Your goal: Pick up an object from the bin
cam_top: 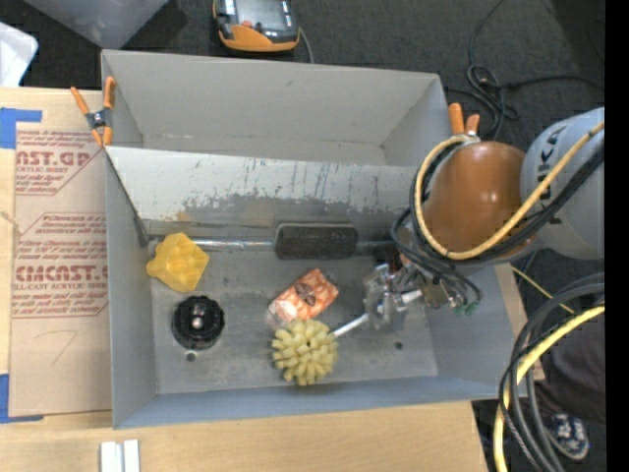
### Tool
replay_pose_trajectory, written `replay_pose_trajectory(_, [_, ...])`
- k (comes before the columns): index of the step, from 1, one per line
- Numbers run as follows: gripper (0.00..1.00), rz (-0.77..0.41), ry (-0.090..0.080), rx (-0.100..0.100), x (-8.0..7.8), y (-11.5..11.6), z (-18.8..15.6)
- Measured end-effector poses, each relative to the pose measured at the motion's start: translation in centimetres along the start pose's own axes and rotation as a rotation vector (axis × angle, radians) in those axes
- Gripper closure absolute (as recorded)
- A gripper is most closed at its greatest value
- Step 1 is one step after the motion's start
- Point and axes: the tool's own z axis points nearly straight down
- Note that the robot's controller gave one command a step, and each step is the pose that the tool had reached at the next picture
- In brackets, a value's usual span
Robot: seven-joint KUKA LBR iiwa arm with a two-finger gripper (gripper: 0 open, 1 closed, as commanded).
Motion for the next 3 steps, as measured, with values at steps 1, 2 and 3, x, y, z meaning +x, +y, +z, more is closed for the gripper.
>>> replay_pose_trajectory(1, [1.00,-0.110,-0.001,-0.001,2.22,1.06,-3.27])
replay_pose_trajectory(2, [1.00,-0.111,-0.001,-0.001,2.22,1.07,-3.27])
replay_pose_trajectory(3, [1.00,-0.110,-0.001,-0.001,2.22,1.07,-3.27])
